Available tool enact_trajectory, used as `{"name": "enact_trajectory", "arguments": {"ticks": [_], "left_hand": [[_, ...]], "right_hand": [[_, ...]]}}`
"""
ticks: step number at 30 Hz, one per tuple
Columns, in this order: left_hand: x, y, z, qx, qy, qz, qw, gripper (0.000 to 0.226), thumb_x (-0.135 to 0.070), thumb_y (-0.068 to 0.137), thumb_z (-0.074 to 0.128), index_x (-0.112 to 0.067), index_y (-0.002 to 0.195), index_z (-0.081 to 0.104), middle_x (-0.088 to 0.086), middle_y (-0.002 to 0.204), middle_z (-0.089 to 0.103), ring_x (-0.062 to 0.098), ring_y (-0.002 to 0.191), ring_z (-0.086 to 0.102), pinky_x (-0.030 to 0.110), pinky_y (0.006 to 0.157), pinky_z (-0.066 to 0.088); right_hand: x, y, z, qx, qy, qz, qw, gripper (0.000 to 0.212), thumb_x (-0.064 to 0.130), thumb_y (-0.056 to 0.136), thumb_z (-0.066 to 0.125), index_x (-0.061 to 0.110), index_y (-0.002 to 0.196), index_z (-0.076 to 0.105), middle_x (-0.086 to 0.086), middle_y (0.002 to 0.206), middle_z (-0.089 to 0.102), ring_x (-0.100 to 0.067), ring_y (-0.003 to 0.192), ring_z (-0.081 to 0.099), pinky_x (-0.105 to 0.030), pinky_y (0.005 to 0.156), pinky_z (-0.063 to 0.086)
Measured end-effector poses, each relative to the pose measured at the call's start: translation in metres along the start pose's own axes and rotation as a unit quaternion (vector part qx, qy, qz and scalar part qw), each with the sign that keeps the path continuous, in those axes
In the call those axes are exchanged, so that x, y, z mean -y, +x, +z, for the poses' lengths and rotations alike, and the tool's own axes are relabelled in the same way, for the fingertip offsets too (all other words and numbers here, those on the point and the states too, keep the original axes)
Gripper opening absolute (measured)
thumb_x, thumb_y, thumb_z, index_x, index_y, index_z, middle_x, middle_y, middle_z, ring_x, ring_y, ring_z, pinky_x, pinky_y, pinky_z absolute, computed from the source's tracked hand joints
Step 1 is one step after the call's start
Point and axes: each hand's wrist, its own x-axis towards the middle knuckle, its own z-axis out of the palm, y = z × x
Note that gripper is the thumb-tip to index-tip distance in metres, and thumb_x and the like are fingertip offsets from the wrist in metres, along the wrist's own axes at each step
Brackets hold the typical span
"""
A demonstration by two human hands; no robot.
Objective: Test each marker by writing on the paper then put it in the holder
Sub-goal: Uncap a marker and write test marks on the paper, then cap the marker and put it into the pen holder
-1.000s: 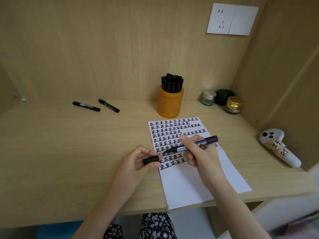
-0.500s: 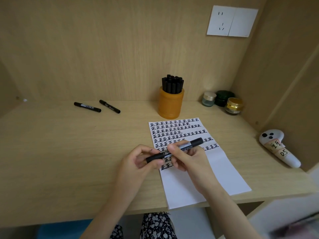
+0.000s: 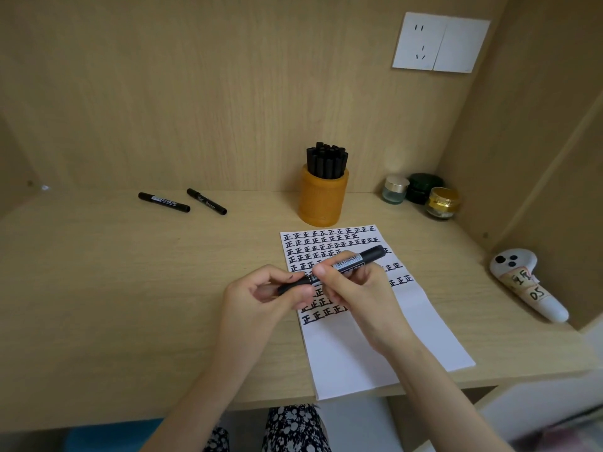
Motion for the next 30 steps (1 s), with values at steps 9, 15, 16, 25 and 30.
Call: {"name": "enact_trajectory", "arguments": {"ticks": [9, 15, 16, 25, 30], "left_hand": [[-0.003, 0.015, -0.003, 0.006, 0.048, 0.01, 0.999, 0.02, -0.004, 0.069, 0.077, -0.014, 0.084, 0.069, -0.007, 0.082, 0.074, 0.009, 0.076, 0.071, 0.017, 0.067, 0.056], [-0.009, 0.037, -0.006, -0.002, 0.115, 0.036, 0.993, 0.021, -0.008, 0.07, 0.079, -0.02, 0.086, 0.071, -0.009, 0.084, 0.073, 0.004, 0.078, 0.069, 0.023, 0.07, 0.057], [-0.01, 0.04, -0.006, -0.001, 0.136, 0.043, 0.99, 0.022, -0.01, 0.069, 0.08, -0.021, 0.087, 0.071, -0.01, 0.083, 0.073, 0.003, 0.077, 0.068, 0.022, 0.069, 0.057], [-0.029, 0.083, 0.019, -0.002, 0.144, 0.09, 0.986, 0.033, -0.015, 0.069, 0.081, -0.02, 0.096, 0.062, -0.004, 0.083, 0.071, 0.005, 0.07, 0.068, 0.02, 0.067, 0.055], [-0.035, 0.119, 0.028, 0.008, 0.111, 0.089, 0.99, 0.035, -0.017, 0.08, 0.072, -0.015, 0.112, 0.058, 0.0, 0.092, 0.071, 0.011, 0.077, 0.07, 0.025, 0.068, 0.057]], "right_hand": [[-0.005, 0.013, -0.003, 0.017, 0.03, 0.054, 0.998, 0.036, 0.037, 0.075, 0.067, 0.008, 0.097, 0.069, 0.001, 0.056, 0.048, -0.009, 0.052, 0.042, -0.018, 0.049, 0.033], [-0.001, 0.024, -0.021, -0.123, -0.186, -0.038, 0.974, 0.052, 0.042, 0.074, 0.072, 0.033, 0.123, 0.054, 0.017, 0.111, 0.059, 0.002, 0.102, 0.053, -0.017, 0.082, 0.042], [0.002, 0.027, -0.024, -0.098, -0.238, -0.091, 0.962, 0.044, 0.037, 0.078, 0.072, 0.035, 0.12, 0.057, 0.022, 0.116, 0.058, 0.002, 0.109, 0.049, -0.017, 0.084, 0.04], [0.02, 0.061, -0.023, 0.012, -0.276, -0.176, 0.945, 0.049, 0.014, 0.086, 0.069, 0.031, 0.129, 0.05, 0.007, 0.095, 0.066, -0.011, 0.088, 0.061, -0.026, 0.078, 0.049], [0.03, 0.097, -0.032, 0.002, -0.252, -0.22, 0.943, 0.062, 0.006, 0.092, 0.06, 0.031, 0.143, 0.036, 0.005, 0.107, 0.06, -0.013, 0.091, 0.06, -0.025, 0.081, 0.051]]}}
